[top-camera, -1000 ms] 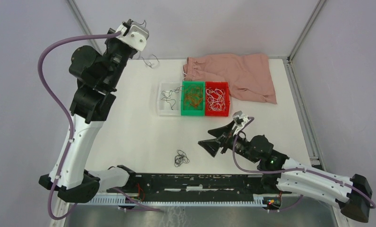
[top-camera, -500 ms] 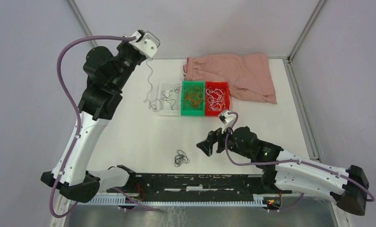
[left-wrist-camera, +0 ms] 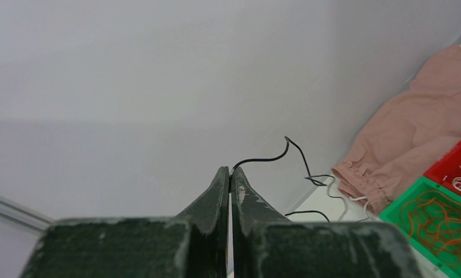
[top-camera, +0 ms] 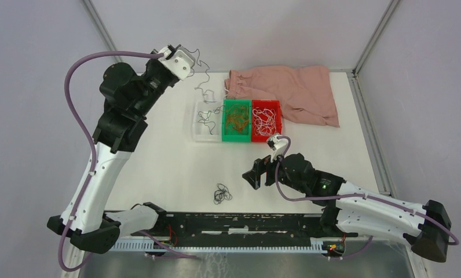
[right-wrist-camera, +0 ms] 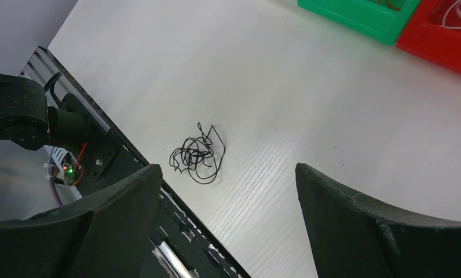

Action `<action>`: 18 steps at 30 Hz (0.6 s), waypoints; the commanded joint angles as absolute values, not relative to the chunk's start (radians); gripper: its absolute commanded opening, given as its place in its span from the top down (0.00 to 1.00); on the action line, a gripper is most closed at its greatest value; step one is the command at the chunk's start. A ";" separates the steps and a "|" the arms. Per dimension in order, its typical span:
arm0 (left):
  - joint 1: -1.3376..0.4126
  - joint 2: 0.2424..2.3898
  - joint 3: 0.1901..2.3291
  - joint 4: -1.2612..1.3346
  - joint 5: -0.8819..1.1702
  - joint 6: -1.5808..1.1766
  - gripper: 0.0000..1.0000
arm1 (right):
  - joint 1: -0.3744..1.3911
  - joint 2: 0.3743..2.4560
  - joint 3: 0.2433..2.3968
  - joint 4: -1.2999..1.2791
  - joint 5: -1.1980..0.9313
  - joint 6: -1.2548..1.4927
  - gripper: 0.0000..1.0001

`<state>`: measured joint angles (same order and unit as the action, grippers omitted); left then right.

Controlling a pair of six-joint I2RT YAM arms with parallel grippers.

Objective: Untangle the cables
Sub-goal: Place the cable in the bin.

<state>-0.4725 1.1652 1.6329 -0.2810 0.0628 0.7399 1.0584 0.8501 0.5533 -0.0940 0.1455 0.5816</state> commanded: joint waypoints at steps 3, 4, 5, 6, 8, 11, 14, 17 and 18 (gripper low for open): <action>-0.468 1.162 1.579 -0.216 0.113 0.666 0.97 | 1.057 0.860 0.610 -0.076 0.213 0.558 0.08; -0.467 1.165 1.570 -0.210 0.113 0.662 0.97 | 1.058 0.861 0.608 -0.075 0.215 0.560 0.08; -0.467 1.168 1.561 -0.206 0.114 0.661 0.97 | 1.056 0.862 0.607 -0.074 0.217 0.563 0.08; -0.468 1.170 1.552 -0.202 0.111 0.662 0.97 | 1.057 0.862 0.604 -0.072 0.219 0.566 0.08; -0.467 1.176 1.536 -0.199 0.102 0.665 0.97 | 1.056 0.864 0.602 -0.071 0.221 0.571 0.09; -0.466 1.176 1.503 -0.193 0.089 0.690 0.97 | 1.056 0.862 0.600 -0.071 0.222 0.577 0.09; -0.463 1.173 1.467 -0.184 0.078 0.705 0.97 | 1.056 0.855 0.600 -0.078 0.225 0.580 0.09; -0.457 1.171 1.440 -0.179 0.079 0.709 0.97 | 1.057 0.847 0.597 -0.091 0.227 0.583 0.09; -0.456 1.171 1.428 -0.174 0.079 0.715 0.97 | 1.057 0.842 0.596 -0.097 0.231 0.584 0.09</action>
